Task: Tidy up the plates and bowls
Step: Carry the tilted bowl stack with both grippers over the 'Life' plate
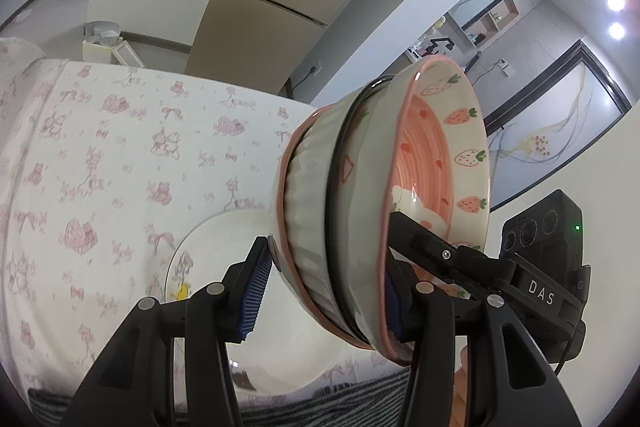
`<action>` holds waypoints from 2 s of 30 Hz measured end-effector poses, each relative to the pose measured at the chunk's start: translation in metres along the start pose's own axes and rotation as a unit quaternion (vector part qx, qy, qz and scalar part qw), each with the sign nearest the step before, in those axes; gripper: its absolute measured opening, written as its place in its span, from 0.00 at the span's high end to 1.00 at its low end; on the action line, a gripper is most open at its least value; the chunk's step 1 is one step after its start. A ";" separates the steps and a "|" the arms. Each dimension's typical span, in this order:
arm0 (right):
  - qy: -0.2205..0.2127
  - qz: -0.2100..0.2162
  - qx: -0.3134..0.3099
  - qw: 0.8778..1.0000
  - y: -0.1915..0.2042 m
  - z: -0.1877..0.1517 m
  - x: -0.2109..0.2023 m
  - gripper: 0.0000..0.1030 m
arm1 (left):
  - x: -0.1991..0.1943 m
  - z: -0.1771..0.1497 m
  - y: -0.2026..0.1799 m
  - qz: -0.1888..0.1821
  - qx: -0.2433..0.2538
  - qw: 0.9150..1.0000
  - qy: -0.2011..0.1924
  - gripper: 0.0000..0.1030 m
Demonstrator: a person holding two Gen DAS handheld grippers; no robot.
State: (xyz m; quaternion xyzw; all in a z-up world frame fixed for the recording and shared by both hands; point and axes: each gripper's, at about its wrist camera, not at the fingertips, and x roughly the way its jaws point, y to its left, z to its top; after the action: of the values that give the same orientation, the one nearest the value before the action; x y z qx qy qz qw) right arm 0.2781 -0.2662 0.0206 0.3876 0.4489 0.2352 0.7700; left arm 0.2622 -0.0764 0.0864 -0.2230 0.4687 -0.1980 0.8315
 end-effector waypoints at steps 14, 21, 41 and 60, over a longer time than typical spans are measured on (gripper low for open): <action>0.012 -0.009 0.009 1.000 -0.014 -0.030 -0.004 0.59 | 0.007 -0.034 0.008 0.009 -0.002 1.000 0.019 0.50; 0.027 -0.021 0.024 0.999 -0.036 -0.035 0.011 0.59 | 0.032 -0.042 0.022 0.014 -0.008 0.999 0.045 0.50; 0.056 -0.063 0.051 0.995 -0.076 -0.049 0.045 0.59 | 0.087 -0.060 0.059 0.035 -0.016 0.995 0.088 0.50; 0.051 -0.102 0.016 0.993 -0.077 -0.053 0.054 0.56 | 0.104 -0.064 0.061 0.041 -0.005 0.995 0.091 0.50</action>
State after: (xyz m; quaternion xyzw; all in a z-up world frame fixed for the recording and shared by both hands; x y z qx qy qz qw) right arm 0.2588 -0.2529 -0.0846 0.3395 0.5282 0.1677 0.7600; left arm 0.2645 -0.0937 -0.0487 -0.1888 0.5517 -0.1811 0.7920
